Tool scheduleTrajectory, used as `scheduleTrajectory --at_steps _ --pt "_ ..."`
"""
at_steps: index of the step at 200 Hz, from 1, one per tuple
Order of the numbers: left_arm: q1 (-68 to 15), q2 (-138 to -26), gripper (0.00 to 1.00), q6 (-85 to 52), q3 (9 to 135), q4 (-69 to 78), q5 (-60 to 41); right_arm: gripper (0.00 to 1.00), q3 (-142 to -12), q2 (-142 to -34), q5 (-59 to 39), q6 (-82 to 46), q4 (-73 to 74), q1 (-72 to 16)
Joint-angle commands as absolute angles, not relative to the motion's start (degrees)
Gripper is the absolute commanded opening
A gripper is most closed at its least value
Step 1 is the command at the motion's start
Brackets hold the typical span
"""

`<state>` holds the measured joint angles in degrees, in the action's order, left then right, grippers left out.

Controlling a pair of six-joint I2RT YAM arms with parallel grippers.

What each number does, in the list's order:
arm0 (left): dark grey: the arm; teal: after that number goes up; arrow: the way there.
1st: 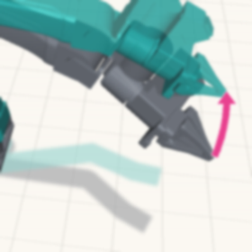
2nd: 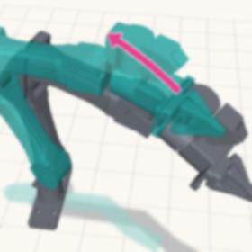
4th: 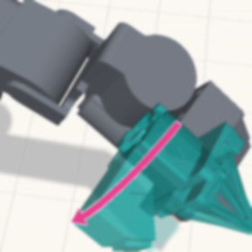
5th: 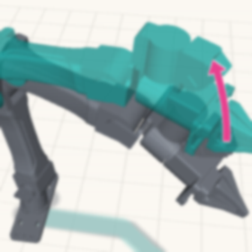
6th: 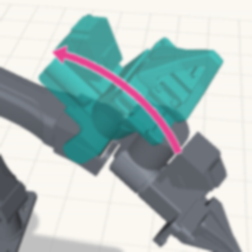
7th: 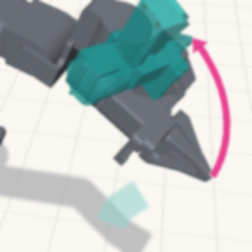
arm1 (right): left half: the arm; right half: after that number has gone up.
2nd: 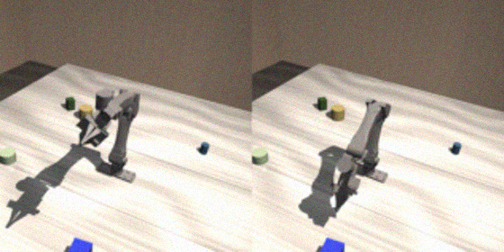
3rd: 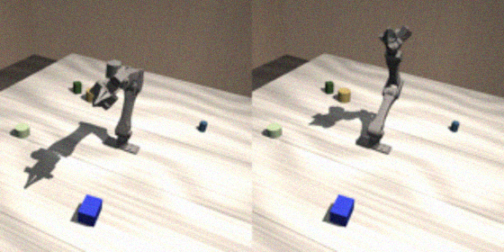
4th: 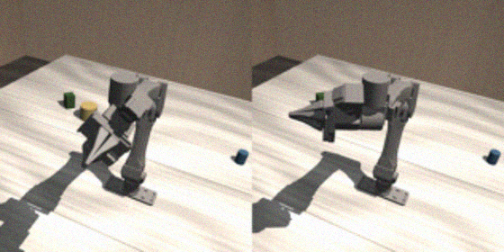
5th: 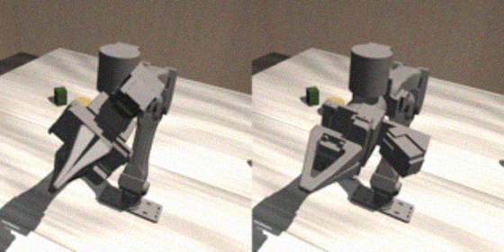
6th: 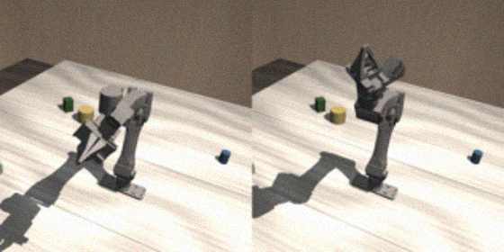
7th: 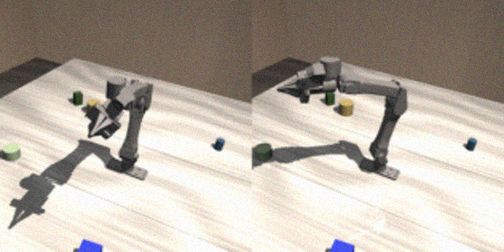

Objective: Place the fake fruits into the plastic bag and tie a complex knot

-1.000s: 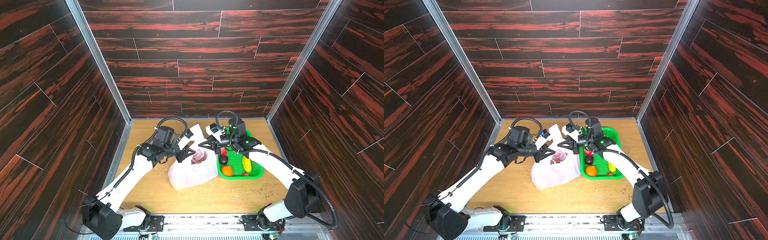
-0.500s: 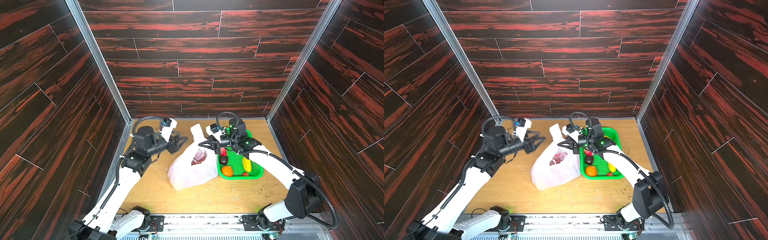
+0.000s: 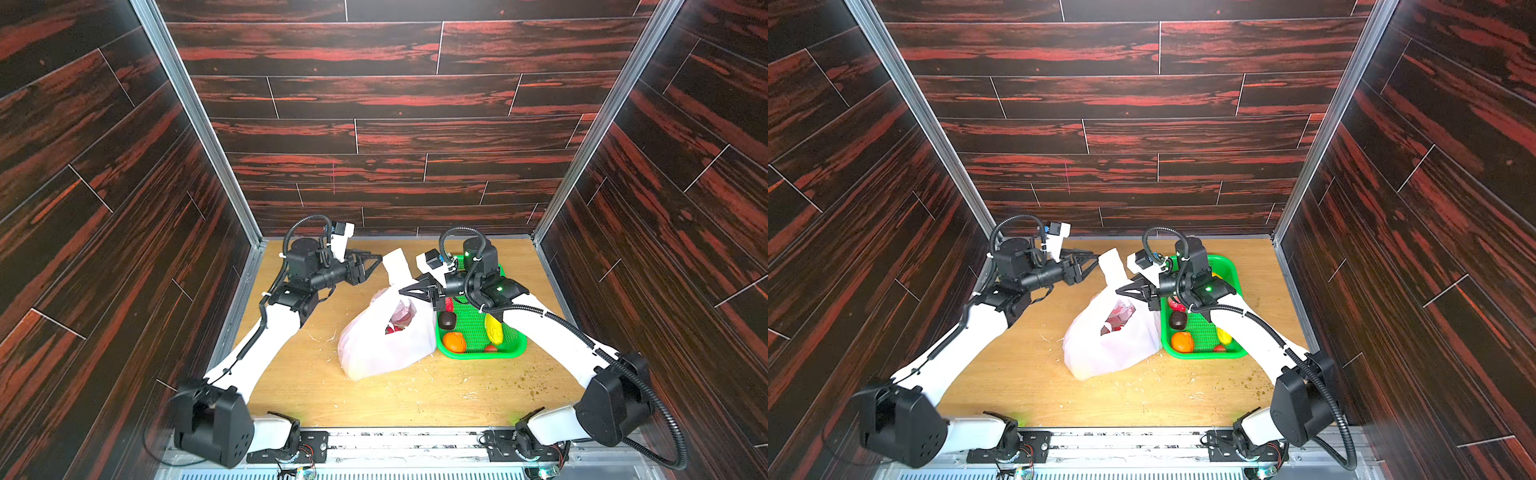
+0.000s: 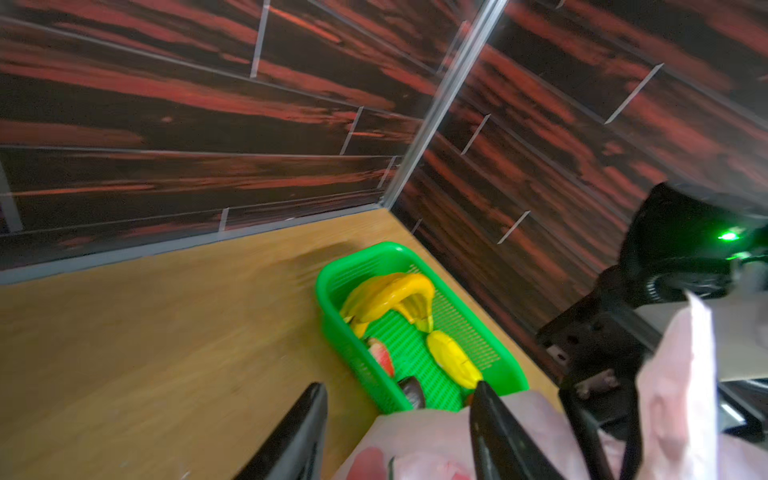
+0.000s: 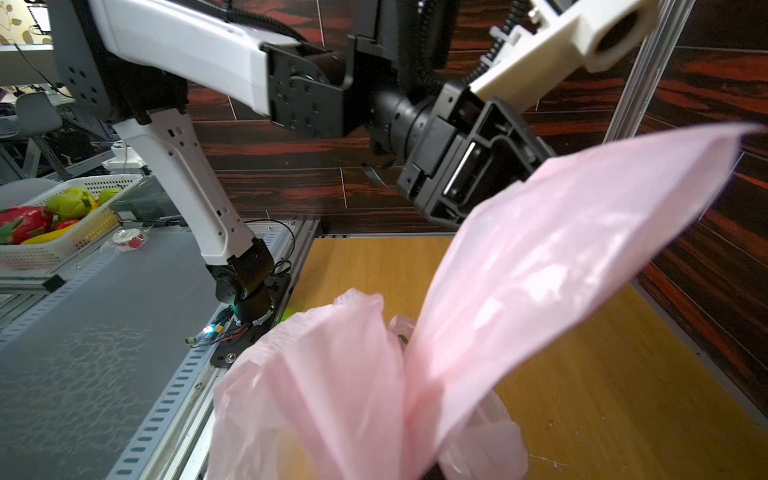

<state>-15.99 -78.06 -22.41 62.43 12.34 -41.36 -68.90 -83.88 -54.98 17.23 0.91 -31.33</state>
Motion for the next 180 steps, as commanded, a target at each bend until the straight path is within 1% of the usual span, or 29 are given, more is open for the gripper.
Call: scheduleTrajectory --at_steps 1,52,89,127,142,180 --pt "-17.04 -79.27 0.59 -25.08 63.79 20.83 -47.34 0.0 -68.38 -81.5 -57.78 18.81 1.38 -31.79" --pt "-19.85 -82.41 0.62 -23.3 65.5 26.81 -55.87 0.0 -67.87 -81.12 -58.75 19.01 1.74 -31.81" --pt "-21.25 -82.32 0.64 -20.59 66.47 27.53 -60.85 0.0 -67.86 -80.86 -58.42 20.15 0.34 -31.79" --pt "-21.7 -79.99 0.65 -18.36 66.16 26.86 -62.44 0.0 -68.02 -80.77 -56.99 21.22 -1.29 -31.82" --pt "-21.99 -78.98 0.65 -16.19 66.44 24.06 -63.28 0.0 -68.05 -80.6 -56.16 21.4 -1.66 -31.8" --pt "-22.58 -76.65 0.65 -5.71 68.58 10.02 -64.56 0.0 -68.97 -80.24 -54.34 22.49 -3.06 -31.77"
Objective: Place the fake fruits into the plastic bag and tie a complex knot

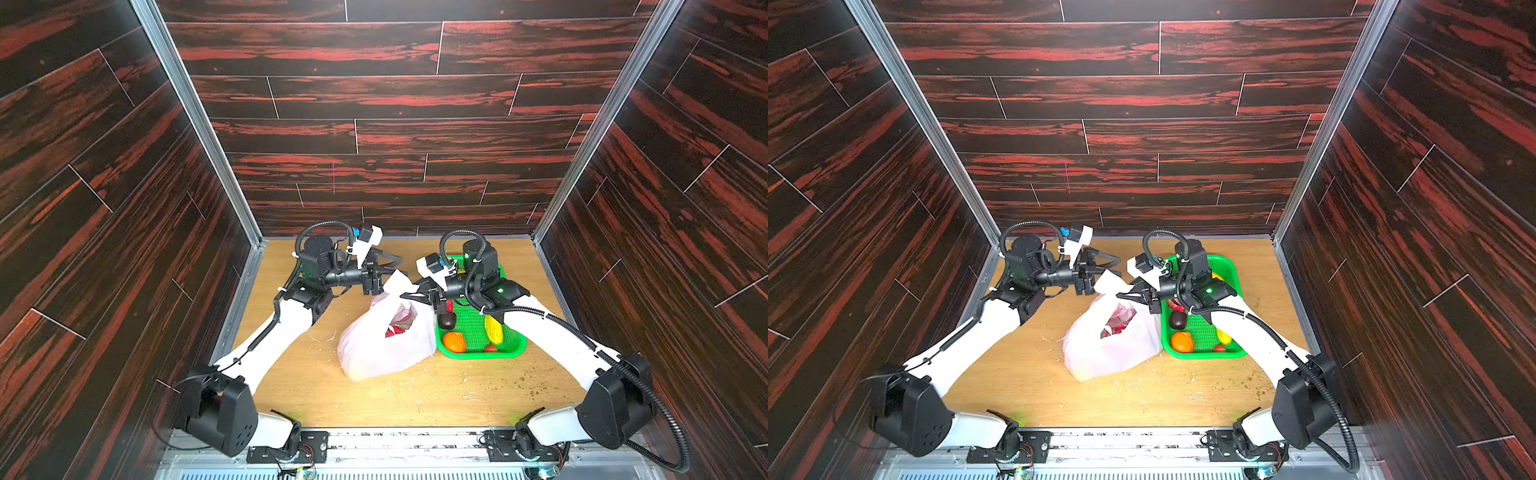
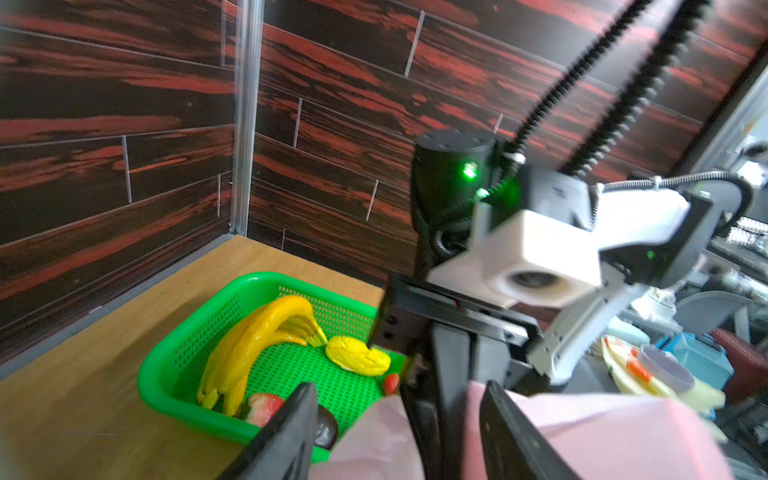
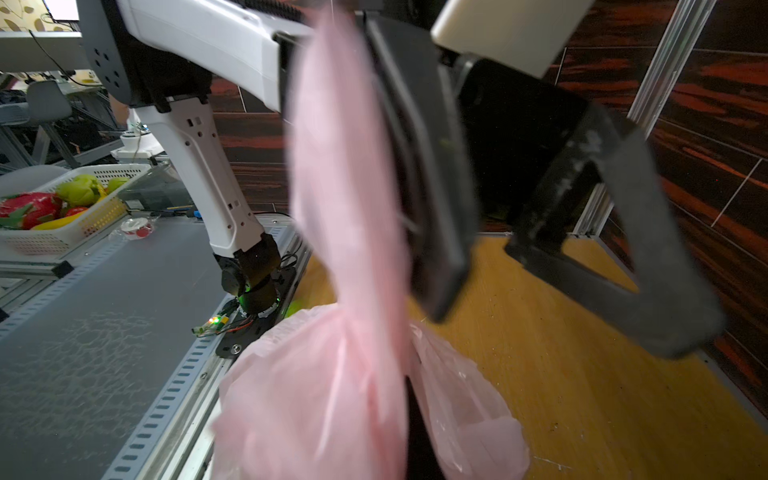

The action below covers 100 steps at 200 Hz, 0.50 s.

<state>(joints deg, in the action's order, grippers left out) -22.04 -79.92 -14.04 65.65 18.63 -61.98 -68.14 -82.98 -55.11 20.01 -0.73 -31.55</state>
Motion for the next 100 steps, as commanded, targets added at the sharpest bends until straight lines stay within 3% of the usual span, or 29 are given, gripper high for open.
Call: scheduleTrajectory --at_steps 1,100 --pt "-22.58 -76.56 0.65 -5.58 68.66 9.8 -64.53 0.0 -68.98 -80.29 -54.33 22.49 -3.11 -31.79" --pt "-24.67 -75.34 0.66 10.03 71.62 -13.11 -55.09 0.0 -71.68 -80.69 -49.45 24.83 -6.93 -31.75"
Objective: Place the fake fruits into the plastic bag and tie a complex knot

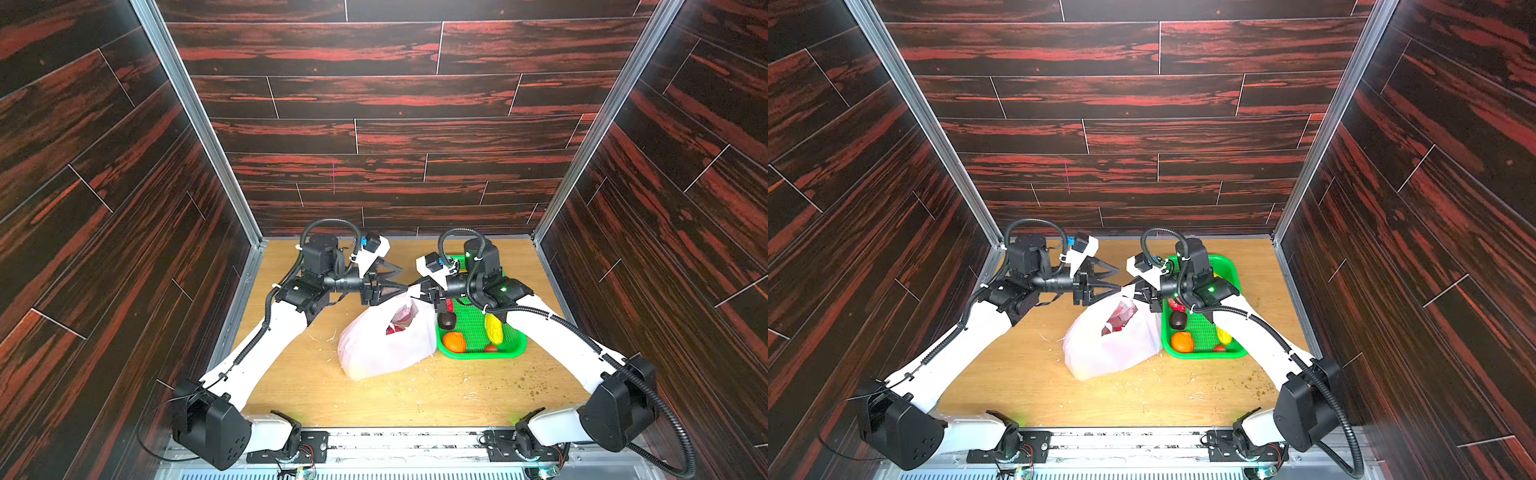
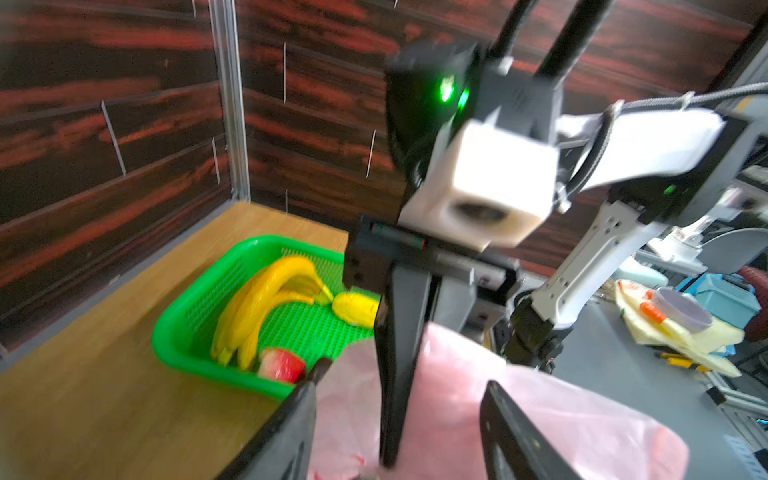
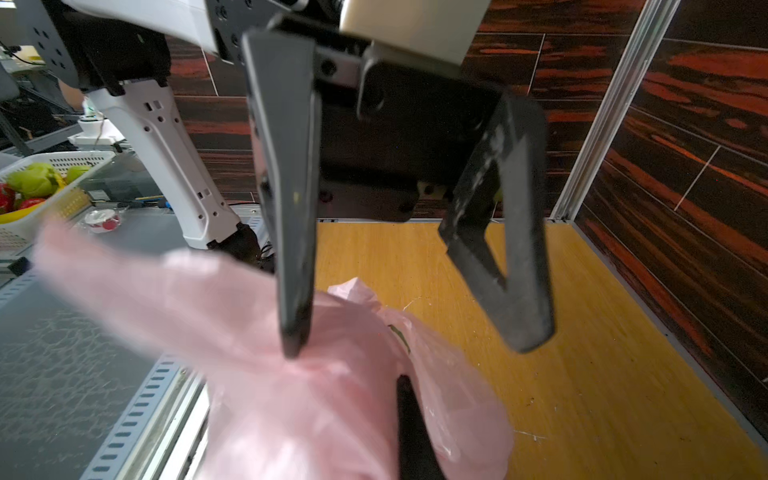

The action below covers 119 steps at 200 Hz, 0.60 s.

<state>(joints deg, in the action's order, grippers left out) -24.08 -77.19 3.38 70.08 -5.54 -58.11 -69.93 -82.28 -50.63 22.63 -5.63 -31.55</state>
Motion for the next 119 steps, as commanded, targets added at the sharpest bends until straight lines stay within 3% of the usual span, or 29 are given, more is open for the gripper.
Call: scheduleTrajectory --at_steps 1,70,119 --pt "-24.73 -75.33 0.66 10.11 71.58 -13.23 -54.92 0.0 -71.61 -80.64 -49.42 24.81 -6.89 -31.78" --pt "-26.67 -76.42 0.66 13.75 72.95 -20.43 -47.34 0.0 -70.96 -79.63 -47.08 24.21 -5.12 -31.74" --pt "-27.16 -77.17 0.52 13.6 73.11 -21.3 -47.08 0.0 -70.59 -79.06 -45.29 24.25 -4.42 -31.83"
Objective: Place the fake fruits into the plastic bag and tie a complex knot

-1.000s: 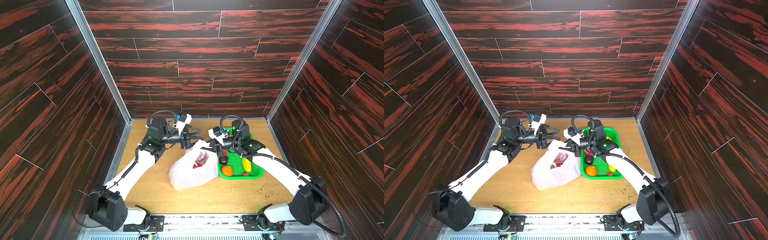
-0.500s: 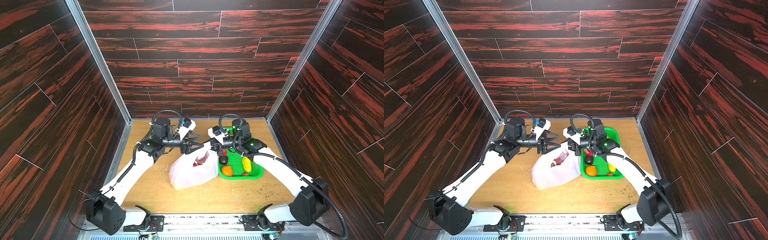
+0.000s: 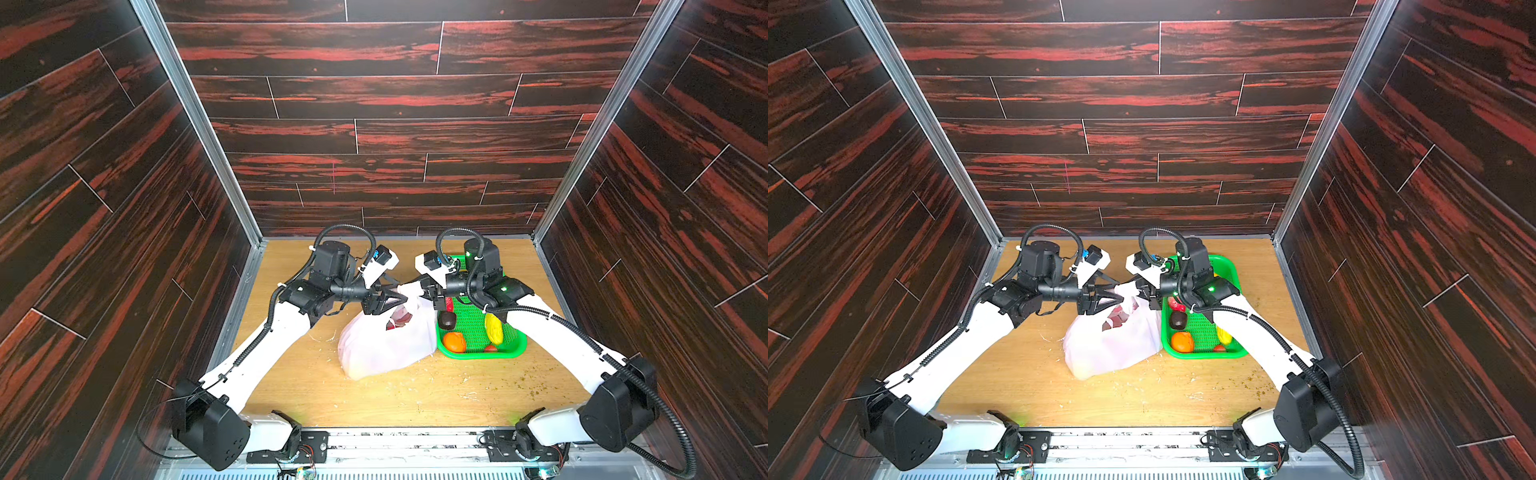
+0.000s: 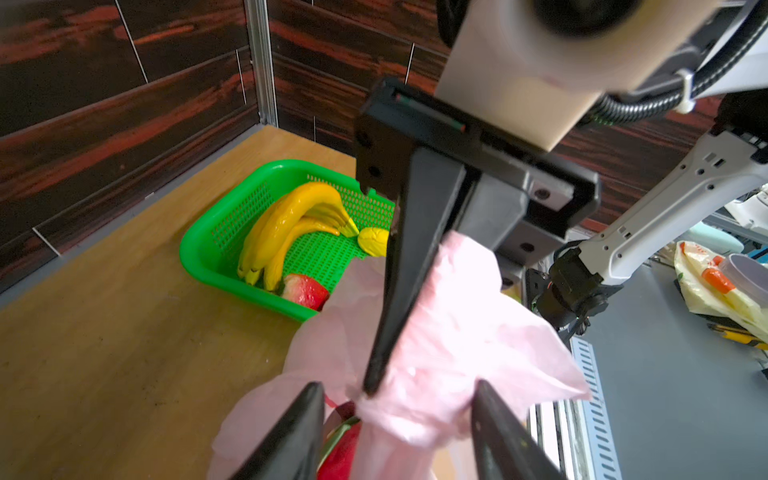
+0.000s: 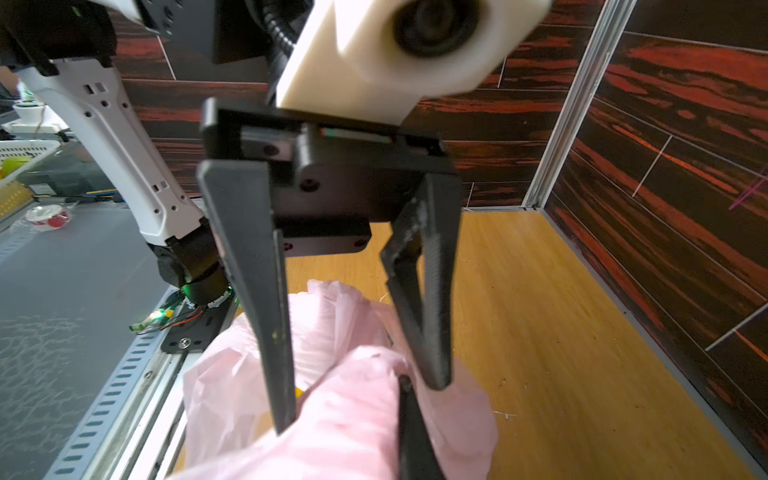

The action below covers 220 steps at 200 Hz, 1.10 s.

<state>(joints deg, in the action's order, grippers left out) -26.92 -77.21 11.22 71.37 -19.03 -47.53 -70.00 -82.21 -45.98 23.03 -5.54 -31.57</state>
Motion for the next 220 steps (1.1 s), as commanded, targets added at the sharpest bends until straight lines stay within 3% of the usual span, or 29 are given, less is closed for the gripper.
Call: scheduleTrajectory --at_steps 1,48,100,220 --pt "-27.11 -77.17 0.51 13.57 73.12 -21.33 -47.09 0.0 -70.59 -79.06 -45.29 24.25 -4.42 -31.83" --pt "-27.16 -77.61 0.23 13.96 73.47 -22.41 -47.02 0.0 -70.31 -78.94 -44.52 24.44 -4.54 -31.9" --pt "-27.16 -77.62 0.0 13.71 73.48 -21.39 -47.72 0.04 -70.52 -79.07 -43.59 25.09 -6.13 -31.9" --pt "-27.16 -75.88 0.0 13.13 70.75 -18.18 -45.04 0.37 -72.65 -77.26 -37.81 28.06 -14.94 -31.77"
